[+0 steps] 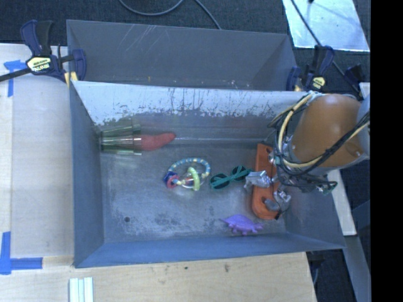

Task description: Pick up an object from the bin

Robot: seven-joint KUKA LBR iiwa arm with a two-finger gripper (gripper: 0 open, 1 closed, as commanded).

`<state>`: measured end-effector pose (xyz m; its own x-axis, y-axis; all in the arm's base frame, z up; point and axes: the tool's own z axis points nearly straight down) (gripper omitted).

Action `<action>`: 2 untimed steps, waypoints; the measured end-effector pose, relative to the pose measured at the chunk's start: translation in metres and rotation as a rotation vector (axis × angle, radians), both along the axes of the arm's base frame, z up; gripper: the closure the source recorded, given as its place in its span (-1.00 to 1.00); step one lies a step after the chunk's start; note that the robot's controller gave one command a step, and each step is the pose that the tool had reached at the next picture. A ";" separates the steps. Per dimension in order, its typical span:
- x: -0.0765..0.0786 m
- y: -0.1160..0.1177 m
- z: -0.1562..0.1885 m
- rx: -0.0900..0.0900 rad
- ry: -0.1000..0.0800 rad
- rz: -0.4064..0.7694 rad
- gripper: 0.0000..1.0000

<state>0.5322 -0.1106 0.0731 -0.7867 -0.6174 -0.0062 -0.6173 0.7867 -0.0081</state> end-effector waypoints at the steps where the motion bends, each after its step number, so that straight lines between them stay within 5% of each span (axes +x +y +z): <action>1: 0.000 0.000 0.000 0.000 0.000 0.000 1.00; 2: 0.013 -0.003 0.027 0.002 -0.002 -0.002 1.00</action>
Offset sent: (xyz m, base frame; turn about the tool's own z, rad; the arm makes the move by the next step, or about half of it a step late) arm 0.0180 -0.0052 0.0408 0.0007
